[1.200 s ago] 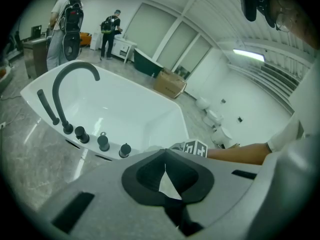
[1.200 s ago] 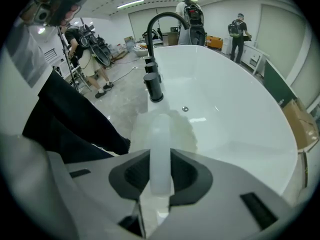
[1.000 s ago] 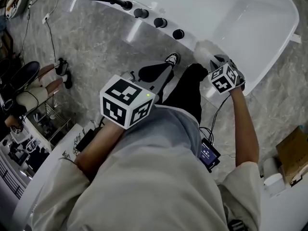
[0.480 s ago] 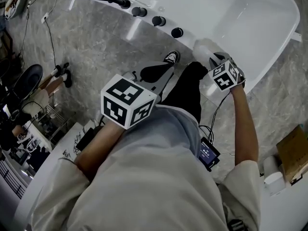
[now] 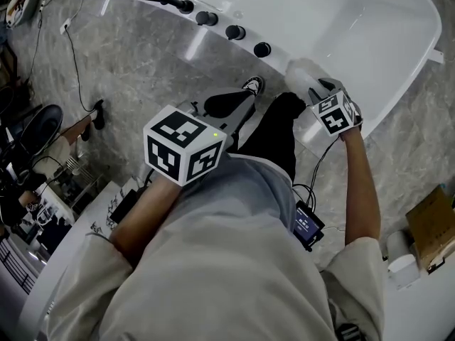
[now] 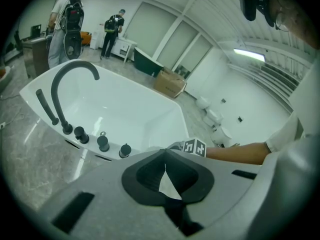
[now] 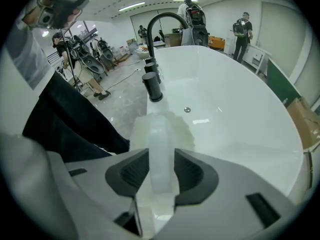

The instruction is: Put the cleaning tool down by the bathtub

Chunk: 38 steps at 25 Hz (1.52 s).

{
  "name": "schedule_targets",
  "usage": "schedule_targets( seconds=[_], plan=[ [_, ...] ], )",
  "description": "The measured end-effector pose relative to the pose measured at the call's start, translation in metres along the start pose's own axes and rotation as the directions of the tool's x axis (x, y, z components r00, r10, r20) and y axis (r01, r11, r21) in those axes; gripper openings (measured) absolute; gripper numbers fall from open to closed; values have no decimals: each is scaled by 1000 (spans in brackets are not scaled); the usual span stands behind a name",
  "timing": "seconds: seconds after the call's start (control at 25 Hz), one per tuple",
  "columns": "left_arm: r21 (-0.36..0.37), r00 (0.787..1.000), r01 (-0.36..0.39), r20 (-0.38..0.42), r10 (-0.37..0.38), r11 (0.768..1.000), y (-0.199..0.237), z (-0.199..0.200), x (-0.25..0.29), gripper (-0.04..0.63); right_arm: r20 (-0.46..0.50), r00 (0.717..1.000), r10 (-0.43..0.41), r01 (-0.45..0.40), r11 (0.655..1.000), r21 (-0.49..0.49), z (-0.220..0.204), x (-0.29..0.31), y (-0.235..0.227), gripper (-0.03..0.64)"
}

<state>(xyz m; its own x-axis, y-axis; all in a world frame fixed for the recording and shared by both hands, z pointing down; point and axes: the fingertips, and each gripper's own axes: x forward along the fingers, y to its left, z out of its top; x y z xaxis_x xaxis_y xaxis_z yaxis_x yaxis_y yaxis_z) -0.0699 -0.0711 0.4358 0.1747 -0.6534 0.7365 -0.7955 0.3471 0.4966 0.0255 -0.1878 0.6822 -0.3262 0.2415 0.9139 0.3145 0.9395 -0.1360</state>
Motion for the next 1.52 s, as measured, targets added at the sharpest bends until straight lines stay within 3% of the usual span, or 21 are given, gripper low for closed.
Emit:
schedule_targets(
  seconds=[0.68, 1.52],
  plan=[
    [-10, 997, 75, 24, -75, 997, -11, 0, -8, 8, 13, 999, -36, 35, 998, 46, 1, -15, 5, 137],
    [28, 994, 112, 16, -112, 993, -20, 5, -5, 8, 32, 996, -79, 78, 996, 53, 7, -41, 5, 135]
  ],
)
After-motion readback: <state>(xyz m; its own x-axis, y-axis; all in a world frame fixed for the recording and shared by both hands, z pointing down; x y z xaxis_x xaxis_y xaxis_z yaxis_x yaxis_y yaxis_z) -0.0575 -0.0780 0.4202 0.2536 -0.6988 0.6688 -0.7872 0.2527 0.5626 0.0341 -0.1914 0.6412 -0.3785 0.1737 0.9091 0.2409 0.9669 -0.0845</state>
